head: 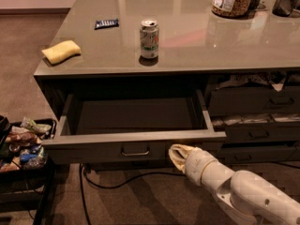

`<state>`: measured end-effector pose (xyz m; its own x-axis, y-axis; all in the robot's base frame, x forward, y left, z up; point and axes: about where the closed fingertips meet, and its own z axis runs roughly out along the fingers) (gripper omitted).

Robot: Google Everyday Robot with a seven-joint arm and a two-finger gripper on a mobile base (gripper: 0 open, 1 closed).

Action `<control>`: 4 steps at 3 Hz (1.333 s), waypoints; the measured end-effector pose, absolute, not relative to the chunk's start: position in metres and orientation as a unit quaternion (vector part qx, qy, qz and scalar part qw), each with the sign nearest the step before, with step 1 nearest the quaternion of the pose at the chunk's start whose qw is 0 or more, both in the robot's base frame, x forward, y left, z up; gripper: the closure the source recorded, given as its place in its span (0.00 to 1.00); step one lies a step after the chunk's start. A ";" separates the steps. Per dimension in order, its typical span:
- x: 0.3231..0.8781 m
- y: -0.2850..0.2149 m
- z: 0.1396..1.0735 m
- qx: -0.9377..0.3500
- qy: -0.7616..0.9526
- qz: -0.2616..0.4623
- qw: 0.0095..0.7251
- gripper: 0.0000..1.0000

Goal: Close top drawer

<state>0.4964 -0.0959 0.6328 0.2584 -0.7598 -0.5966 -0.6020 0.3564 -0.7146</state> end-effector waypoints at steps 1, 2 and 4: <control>0.511 -0.090 0.634 -0.568 0.598 -0.078 0.560 1.00; 0.534 -0.078 0.613 -0.579 0.598 -0.096 0.547 1.00; 0.535 -0.084 0.611 -0.575 0.600 -0.104 0.546 1.00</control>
Offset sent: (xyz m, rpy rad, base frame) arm 0.0364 0.0210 -0.0256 -0.1004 0.0144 0.0048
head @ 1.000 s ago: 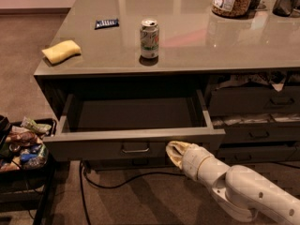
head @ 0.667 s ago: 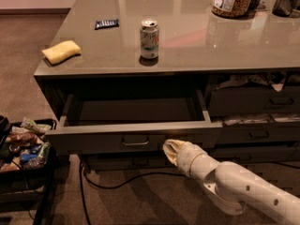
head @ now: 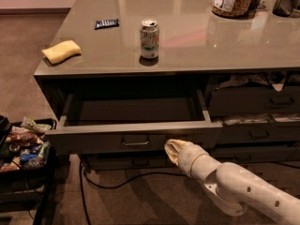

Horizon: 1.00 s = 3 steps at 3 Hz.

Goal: Close top drawer

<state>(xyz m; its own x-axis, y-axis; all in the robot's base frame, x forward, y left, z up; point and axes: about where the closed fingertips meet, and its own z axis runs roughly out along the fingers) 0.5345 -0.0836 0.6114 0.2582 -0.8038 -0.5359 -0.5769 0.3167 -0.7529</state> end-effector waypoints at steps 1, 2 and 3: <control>0.551 -0.104 0.619 -0.576 0.595 -0.137 0.544 1.00; 0.570 -0.117 0.624 -0.581 0.589 -0.163 0.538 1.00; 0.591 -0.115 0.626 -0.584 0.581 -0.175 0.540 1.00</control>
Offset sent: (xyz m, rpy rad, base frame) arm 0.0574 -0.0503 0.0185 -0.1446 -0.1003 -0.0668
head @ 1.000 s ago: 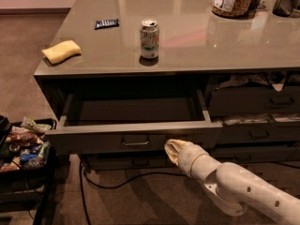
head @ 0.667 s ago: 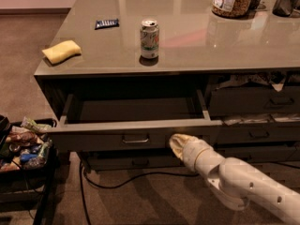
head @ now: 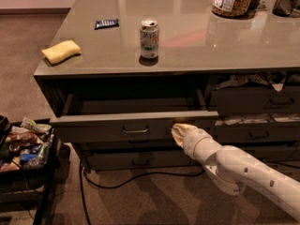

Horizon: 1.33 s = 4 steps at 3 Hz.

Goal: Close top drawer

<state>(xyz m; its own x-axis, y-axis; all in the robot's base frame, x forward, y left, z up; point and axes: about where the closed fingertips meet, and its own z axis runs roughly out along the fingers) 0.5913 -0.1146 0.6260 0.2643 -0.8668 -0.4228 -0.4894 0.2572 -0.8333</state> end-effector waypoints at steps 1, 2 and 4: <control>0.623 -0.095 0.610 -0.588 0.566 -0.181 0.550 1.00; 0.631 -0.090 0.606 -0.587 0.561 -0.183 0.554 1.00; 0.644 -0.098 0.613 -0.578 0.558 -0.203 0.560 1.00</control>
Offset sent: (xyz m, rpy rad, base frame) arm 0.0473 0.0276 -0.0260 -0.0017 -0.0605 0.0229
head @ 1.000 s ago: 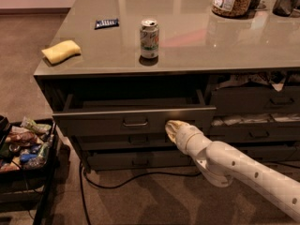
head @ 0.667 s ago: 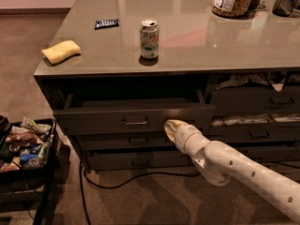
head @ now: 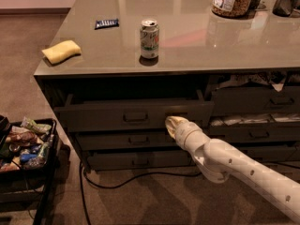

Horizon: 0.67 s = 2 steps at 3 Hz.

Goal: Close top drawer

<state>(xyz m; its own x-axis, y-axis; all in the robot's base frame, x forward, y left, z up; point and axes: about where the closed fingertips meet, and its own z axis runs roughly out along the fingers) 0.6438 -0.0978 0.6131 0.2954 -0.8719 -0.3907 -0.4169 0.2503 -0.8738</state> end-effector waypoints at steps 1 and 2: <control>0.649 -0.101 0.622 -0.582 0.550 -0.210 0.561 1.00; 0.652 -0.104 0.629 -0.584 0.544 -0.216 0.562 1.00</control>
Offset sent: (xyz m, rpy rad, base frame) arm 0.0346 -0.0269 0.0479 -0.0690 -0.0924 0.0057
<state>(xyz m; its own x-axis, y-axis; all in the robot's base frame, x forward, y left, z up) 0.6522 -0.1037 0.6286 0.3144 -0.8790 -0.3584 -0.3928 0.2233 -0.8921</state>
